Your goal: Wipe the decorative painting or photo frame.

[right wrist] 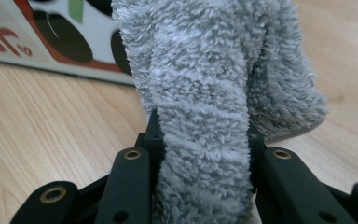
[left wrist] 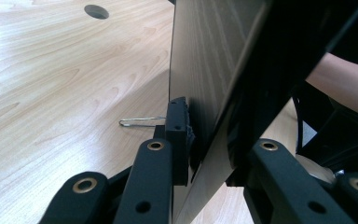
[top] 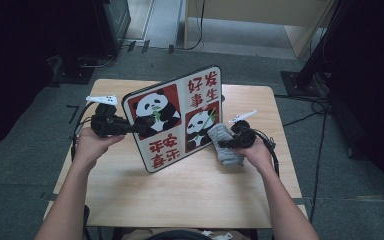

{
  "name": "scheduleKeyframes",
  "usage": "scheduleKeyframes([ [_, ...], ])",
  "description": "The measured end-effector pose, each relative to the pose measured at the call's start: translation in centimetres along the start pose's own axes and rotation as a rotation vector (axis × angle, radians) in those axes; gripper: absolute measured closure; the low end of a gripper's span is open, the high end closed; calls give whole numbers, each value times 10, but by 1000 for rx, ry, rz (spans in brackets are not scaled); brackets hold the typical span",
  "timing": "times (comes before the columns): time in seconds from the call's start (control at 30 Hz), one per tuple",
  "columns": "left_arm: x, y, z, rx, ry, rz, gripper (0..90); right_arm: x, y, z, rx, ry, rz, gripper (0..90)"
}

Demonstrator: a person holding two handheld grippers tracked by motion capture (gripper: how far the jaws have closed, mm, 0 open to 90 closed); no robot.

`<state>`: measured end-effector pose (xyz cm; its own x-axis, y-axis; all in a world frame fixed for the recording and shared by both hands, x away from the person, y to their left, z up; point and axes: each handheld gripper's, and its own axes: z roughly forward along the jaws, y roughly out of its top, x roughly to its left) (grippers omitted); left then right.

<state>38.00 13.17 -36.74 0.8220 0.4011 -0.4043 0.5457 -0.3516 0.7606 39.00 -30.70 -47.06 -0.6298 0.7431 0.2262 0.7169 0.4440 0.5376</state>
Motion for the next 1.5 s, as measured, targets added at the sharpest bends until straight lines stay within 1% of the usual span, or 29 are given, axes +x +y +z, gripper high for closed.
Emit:
scheduleKeyframes([
  [0.07, 0, 0, 0, 0, 0, 1, 771, -1, 0, 1, 4, 5, -2, 668],
  [0.1, 0, 0, 0, 1, -1, 1, 771, -1, 0, 1, 2, 10, 6, 669],
  [0.2, 0, 0, 0, 0, 1, 0, 770, -3, 1, -4, 0, 15, 14, 674],
  [0.23, 0, 0, 0, -1, 2, -1, 771, -3, 1, -6, -2, 14, 11, 674],
  [0.33, 0, 0, 0, -1, 4, -3, 771, -3, 3, -13, -9, 7, 10, 677],
  [0.5, 0, 0, 0, -2, 4, -1, 771, -2, 8, -29, -50, -5, -6, 677],
  [0.6, 0, -1, 0, -1, 6, 0, 771, -1, 12, -37, -57, -19, -10, 677],
  [0.67, 0, -1, 0, -2, 5, -3, 771, 1, 15, -43, -70, -19, -14, 678],
  [0.77, 0, -1, 0, -4, 6, -7, 770, 7, 23, -52, -83, -19, -15, 681],
  [0.83, 0, -1, 0, -1, 9, -7, 771, 11, 28, -56, -85, -14, -20, 681],
  [0.9, -1, 0, 0, 0, 10, -7, 771, 15, 35, -62, -89, -21, -32, 681],
  [0.97, -1, 0, 0, 0, 11, -7, 771, 17, 41, -67, -88, -28, -45, 681],
  [1.03, 0, 0, 0, -1, 12, -8, 772, 19, 47, -73, -93, -33, -47, 681],
  [1.17, 0, 0, -1, -3, 12, -9, 772, 22, 57, -85, -107, -24, -49, 681],
  [1.3, 0, 0, -1, -2, 11, -10, 771, 27, 70, -97, -111, -33, -66, 681],
  [1.5, 1, 0, -1, 1, 9, -11, 773, 38, 92, -115, -135, -30, -92, 681],
])
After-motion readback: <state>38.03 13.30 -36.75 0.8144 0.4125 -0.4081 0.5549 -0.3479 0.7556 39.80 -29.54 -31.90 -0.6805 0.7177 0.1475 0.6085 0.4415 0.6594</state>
